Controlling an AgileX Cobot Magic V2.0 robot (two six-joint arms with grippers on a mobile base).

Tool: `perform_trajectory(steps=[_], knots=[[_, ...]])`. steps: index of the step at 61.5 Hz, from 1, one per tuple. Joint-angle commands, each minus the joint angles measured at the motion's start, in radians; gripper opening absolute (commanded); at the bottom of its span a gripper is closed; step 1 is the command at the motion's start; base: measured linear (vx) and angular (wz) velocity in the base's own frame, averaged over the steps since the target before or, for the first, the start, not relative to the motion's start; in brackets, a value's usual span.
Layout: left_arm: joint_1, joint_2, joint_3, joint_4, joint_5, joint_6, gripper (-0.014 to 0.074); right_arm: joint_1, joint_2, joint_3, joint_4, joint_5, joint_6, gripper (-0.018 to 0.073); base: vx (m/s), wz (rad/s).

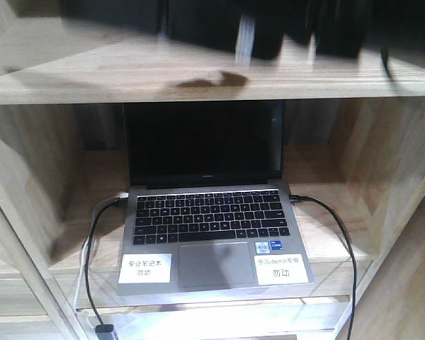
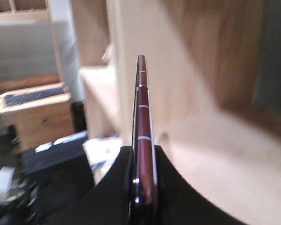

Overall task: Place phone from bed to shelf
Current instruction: 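Raise the right gripper with the phone above the upper shelf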

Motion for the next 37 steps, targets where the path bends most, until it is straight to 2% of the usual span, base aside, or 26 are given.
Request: perform_trajectory(steps=[1,16,22,37], knots=[[0.003,-0.006,-0.025,-0.010,-0.073,-0.009,0.0001,-0.001,0.038,-0.124,0.059,-0.034,0.005,-0.0003,0.00,0.00],[0.003,-0.006,-0.025,-0.010,-0.073,-0.009,0.0001,0.000,0.221,-0.331,0.058,-0.009,0.057,-0.0003,0.00,0.00],[0.003,-0.006,-0.025,-0.010,-0.073,-0.009,0.0001,0.026,0.294,-0.399,0.046,-0.008,0.059,-0.0003,0.00,0.00],[0.003,-0.006,-0.025,-0.010,-0.073,-0.009,0.0001,0.090,0.447,-0.556,-0.087,-0.017,0.146,-0.0003,0.00,0.00]])
